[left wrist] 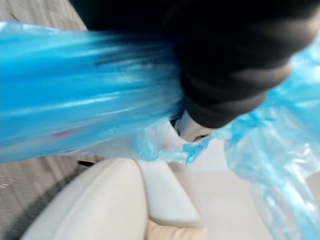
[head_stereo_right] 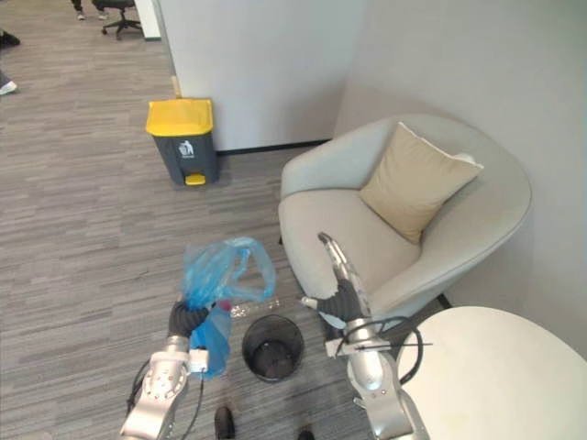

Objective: Gather rubbish on tea table into small bin, then transfer packed bag to large trash can.

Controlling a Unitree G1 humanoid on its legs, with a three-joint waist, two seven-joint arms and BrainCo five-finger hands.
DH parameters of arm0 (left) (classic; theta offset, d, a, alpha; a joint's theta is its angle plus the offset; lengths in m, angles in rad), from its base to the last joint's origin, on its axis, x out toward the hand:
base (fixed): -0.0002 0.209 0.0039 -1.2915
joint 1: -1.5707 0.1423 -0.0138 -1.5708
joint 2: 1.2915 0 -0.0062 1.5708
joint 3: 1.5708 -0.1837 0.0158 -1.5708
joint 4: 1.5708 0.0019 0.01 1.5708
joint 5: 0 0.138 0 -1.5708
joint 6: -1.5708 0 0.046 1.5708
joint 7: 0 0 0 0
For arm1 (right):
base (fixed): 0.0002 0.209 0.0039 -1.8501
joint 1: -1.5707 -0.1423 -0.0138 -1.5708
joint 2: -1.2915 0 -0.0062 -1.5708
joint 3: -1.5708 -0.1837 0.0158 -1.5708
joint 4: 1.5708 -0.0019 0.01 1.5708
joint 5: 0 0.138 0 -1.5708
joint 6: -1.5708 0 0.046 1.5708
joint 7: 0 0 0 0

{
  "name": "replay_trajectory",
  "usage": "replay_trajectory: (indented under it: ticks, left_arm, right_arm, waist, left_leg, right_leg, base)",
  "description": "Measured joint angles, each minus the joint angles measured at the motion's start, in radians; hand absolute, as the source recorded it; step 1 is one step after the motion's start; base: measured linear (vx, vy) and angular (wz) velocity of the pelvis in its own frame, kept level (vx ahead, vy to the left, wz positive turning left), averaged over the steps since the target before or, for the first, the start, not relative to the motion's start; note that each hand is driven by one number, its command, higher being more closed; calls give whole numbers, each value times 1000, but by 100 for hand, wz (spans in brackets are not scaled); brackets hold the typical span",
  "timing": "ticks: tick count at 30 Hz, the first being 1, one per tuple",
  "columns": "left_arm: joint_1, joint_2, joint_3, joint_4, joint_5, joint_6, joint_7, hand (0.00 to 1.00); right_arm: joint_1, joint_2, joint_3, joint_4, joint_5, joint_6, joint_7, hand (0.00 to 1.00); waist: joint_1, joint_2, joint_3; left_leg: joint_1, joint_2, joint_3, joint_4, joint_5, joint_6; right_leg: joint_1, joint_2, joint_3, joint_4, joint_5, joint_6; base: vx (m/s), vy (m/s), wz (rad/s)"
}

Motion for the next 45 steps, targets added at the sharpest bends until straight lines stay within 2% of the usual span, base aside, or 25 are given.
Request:
replay_trajectory:
  ticks: [6,8,9,13,20,27,38,43,45]
  left_arm:
    - [0,0,11,105,0,0,-19,100]
    - [0,0,17,167,0,0,-35,100]
    - [0,-1,19,176,-1,0,-36,100]
    - [1,-2,64,305,-13,4,-46,100]
    - [1,-10,90,480,-42,14,-76,100]
    - [0,-13,90,590,-42,25,-77,100]
    - [-3,-13,88,636,-44,26,-77,100]
    - [-30,-14,86,636,-58,25,-76,100]
    - [-58,-19,81,633,-81,25,-75,100]
  right_arm:
    - [-4,67,-44,252,45,7,20,0]
    - [-17,98,-97,409,131,19,36,0]
    - [-20,102,-106,433,150,21,41,0]
    - [-45,139,-196,663,382,54,63,0]
    - [-63,161,-233,792,569,74,78,0]
    - [-99,161,-234,856,605,87,77,0]
    - [-127,163,-233,901,604,93,76,0]
    - [-146,160,-233,901,605,91,59,0]
    - [-160,158,-233,901,605,92,46,0]
  waist:
    - [1,17,11]
    - [5,23,15]
    - [6,23,16]
    - [8,24,27]
    - [9,22,47]
    - [9,14,71]
    - [13,-1,97]
    - [14,10,119]
    - [16,24,151]
  left_leg:
    - [3,-1,-11,0,-6,7]
    - [3,-2,-10,0,-8,4]
    - [3,-2,-10,0,-8,3]
    - [29,-4,-8,0,-15,0]
    - [74,-13,-7,0,-34,-7]
    - [116,-31,-21,0,-52,-7]
    - [121,-70,-61,0,-67,5]
    - [81,-79,-116,0,-51,11]
    - [51,-89,-169,6,-33,14]
  right_leg:
    - [15,0,-14,-8,-13,2]
    - [16,-1,-13,-11,-14,3]
    - [17,-1,-13,-11,-15,3]
    - [42,-2,-11,-12,-12,2]
    - [88,-6,-15,-12,-36,-1]
    - [138,-21,-34,-7,-64,4]
    - [162,-51,-84,4,-90,19]
    - [150,-51,-143,4,-94,17]
    - [148,-54,-197,10,-100,17]
  base:
    - [18,-1,7]
    - [57,-5,-1]
    - [75,-11,0]
    - [107,-23,-1]
    - [91,-19,1]
    - [55,-3,7]
    - [40,6,13]
    - [-24,-12,37]
    - [-47,-17,69]
